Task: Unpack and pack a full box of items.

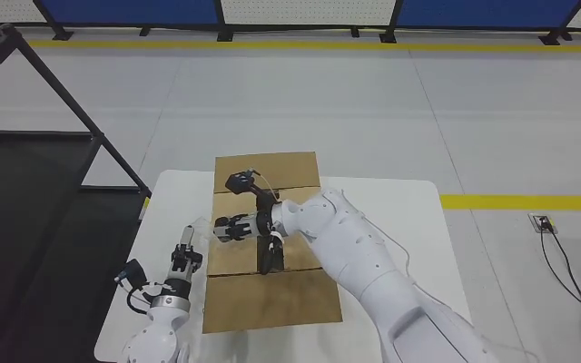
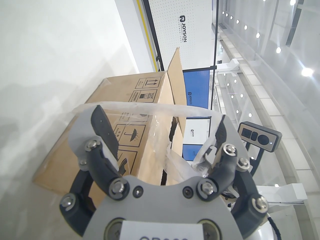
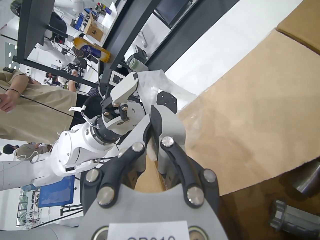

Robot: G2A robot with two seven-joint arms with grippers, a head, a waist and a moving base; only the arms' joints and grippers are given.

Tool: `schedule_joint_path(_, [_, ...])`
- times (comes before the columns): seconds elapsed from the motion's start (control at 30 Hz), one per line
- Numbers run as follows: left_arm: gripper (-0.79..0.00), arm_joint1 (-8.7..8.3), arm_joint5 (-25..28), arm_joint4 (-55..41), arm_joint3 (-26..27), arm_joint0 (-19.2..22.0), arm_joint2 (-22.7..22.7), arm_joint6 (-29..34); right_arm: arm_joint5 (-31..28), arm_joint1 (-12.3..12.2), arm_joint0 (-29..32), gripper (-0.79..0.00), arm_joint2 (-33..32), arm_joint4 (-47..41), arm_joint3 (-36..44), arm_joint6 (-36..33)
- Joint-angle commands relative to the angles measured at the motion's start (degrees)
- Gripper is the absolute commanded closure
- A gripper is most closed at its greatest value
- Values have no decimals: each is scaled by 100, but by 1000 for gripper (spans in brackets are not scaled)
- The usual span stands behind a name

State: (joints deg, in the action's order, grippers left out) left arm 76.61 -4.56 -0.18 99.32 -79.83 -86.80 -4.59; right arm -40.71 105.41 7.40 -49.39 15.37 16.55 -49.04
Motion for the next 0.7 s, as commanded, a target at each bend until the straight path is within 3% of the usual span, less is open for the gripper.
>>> schedule_joint_path(0.0, [-785, 2, 4, -8, -5, -2, -24, -11, 16, 5, -8, 0, 3, 6, -20, 22])
schedule_joint_path(0.43, [-785, -1, 0, -91, -194, -27, -306, -60, -32, 31, -46, 0, 22, 29, -55, 24])
schedule_joint_path(0.67, [-785, -83, 281, -7, -384, -192, -786, 491, -158, 34, -45, 0, 22, 13, -49, -42])
